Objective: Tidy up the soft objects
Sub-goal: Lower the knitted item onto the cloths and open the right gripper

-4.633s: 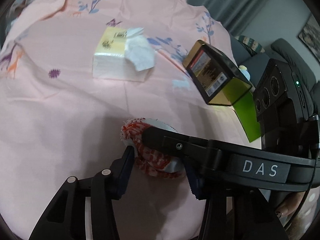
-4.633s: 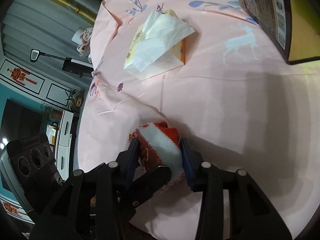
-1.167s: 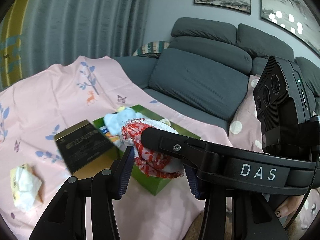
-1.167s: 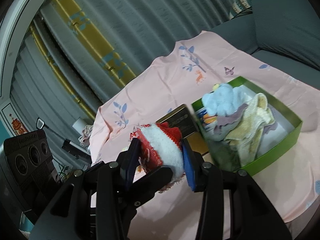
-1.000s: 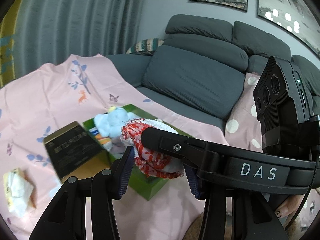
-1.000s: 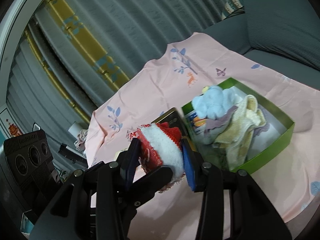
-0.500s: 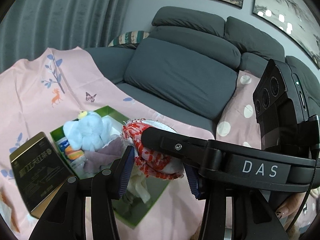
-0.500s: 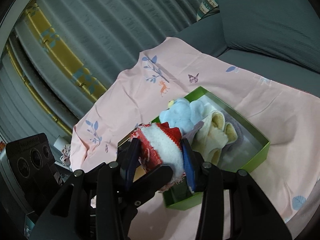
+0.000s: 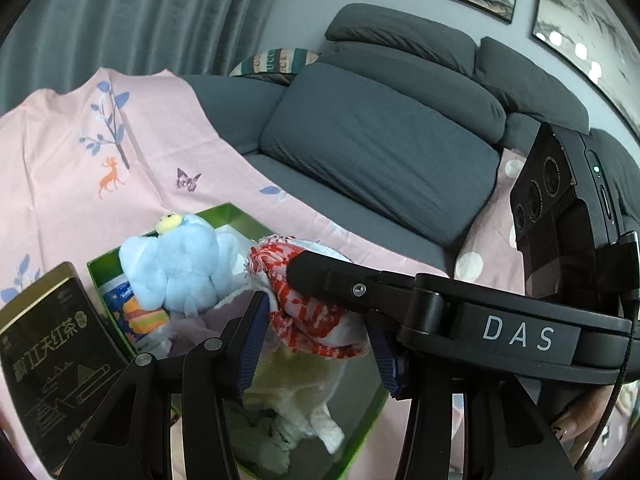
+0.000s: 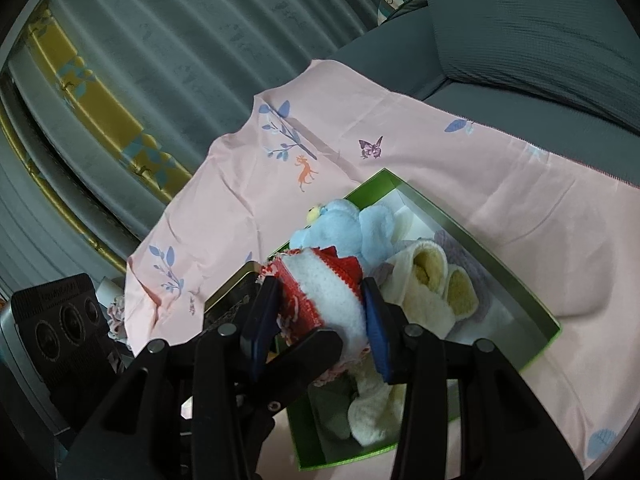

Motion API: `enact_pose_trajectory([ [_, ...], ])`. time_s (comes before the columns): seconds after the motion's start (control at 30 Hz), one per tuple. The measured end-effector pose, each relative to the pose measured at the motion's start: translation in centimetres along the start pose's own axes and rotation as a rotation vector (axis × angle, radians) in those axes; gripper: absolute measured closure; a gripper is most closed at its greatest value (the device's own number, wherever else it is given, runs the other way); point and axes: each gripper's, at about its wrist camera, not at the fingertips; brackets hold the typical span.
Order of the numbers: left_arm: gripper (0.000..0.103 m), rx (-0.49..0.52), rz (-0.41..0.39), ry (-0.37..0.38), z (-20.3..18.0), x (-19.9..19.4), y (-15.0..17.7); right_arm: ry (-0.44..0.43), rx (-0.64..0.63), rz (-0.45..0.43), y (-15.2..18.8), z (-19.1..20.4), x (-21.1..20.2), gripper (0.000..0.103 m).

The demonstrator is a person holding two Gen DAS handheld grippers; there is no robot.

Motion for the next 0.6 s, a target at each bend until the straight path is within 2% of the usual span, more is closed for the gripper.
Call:
enact_pose_trajectory([
  [0.2, 0.053, -0.035, 0.052, 0.006, 1.1, 1.8, 0.8, 0.072, 0.007, 0.032, 0.5, -0.9, 1.4, 0.061],
  [0.6, 0.053, -0.065, 0.16, -0.042, 1.2, 4.4, 1.9, 0.176, 0.048, 0.088, 1.1, -3.0, 3.2, 0.061],
])
Point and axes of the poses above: each gripper's, at about its wrist camera, not at the fingertips, and x roughly the way its jaws point, z to its left, y to its underside, and after that the axes turned 4 degrees about -y, right-handed
